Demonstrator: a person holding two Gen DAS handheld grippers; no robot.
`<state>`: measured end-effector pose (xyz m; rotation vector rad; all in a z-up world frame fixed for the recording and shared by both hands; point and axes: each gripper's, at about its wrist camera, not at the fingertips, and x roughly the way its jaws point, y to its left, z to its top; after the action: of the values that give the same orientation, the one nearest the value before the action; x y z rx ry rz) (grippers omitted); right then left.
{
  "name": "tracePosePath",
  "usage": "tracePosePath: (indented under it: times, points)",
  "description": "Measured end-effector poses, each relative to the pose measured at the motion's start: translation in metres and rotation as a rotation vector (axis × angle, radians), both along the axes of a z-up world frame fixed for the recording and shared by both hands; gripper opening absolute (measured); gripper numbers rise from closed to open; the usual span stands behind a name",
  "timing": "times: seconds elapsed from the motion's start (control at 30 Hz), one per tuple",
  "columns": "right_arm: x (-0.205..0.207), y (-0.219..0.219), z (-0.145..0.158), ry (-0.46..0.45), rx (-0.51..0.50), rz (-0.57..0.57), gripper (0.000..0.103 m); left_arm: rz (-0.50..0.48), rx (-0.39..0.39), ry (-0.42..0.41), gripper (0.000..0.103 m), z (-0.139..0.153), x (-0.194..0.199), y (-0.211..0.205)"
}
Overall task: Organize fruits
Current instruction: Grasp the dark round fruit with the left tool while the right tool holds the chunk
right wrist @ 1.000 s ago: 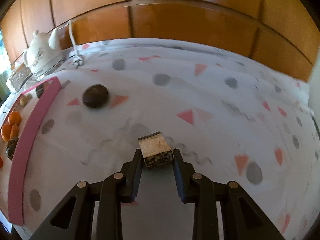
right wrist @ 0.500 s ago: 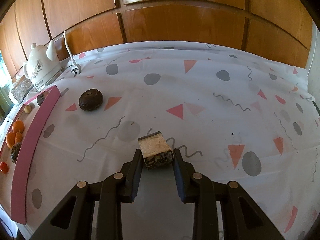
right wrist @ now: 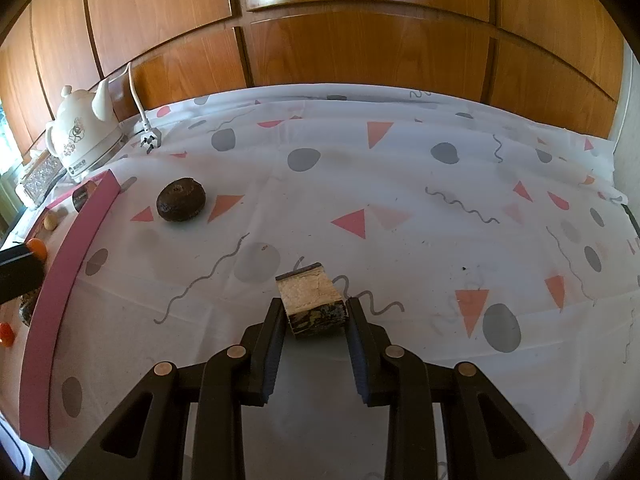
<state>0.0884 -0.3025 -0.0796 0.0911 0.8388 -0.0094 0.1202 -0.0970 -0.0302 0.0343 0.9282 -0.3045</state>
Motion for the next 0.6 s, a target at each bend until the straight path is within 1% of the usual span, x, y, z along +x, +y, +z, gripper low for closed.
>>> tracePosePath:
  times: [0.13,0.33,0.53,0.6]
  points:
    - [0.0,0.0,0.0,0.0,0.0,-0.001,0.03,-0.006,0.007,0.008,0.06,-0.006,0.022,-0.013]
    - [-0.001,-0.001,0.0,-0.001,0.008,-0.001,0.03,-0.015,0.01,0.046,0.06,-0.019,0.055,-0.034]
    - [-0.001,-0.002,0.0,-0.003,0.019,-0.002,0.03,0.001,0.021,0.081,0.061,-0.035,0.082,-0.052]
    - [-0.001,-0.002,0.0,-0.003,0.019,-0.002,0.03,0.008,0.036,0.088,0.061,-0.042,0.091,-0.058]
